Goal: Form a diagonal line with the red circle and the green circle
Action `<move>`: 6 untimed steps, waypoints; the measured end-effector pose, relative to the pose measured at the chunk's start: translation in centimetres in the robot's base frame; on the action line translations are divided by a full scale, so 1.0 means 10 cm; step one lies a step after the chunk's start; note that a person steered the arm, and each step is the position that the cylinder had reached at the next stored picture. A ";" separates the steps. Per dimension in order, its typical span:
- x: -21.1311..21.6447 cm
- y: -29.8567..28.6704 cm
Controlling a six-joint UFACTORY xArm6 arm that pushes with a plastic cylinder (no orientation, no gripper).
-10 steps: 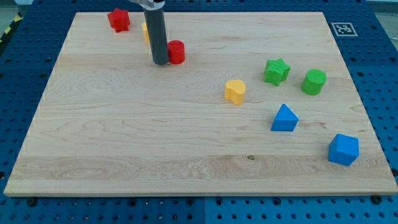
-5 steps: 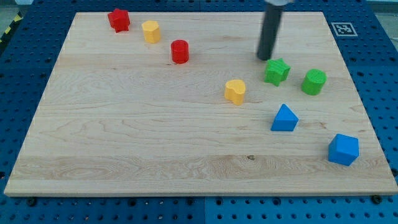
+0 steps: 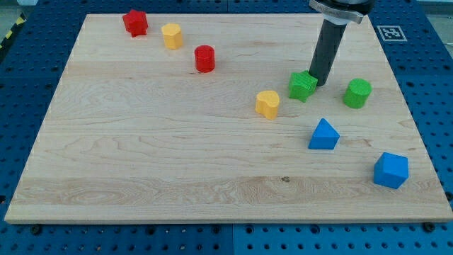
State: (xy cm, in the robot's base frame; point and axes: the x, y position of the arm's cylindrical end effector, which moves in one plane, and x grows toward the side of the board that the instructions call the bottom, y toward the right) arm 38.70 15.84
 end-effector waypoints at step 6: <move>0.12 -0.40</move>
State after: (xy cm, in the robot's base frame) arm 39.90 11.86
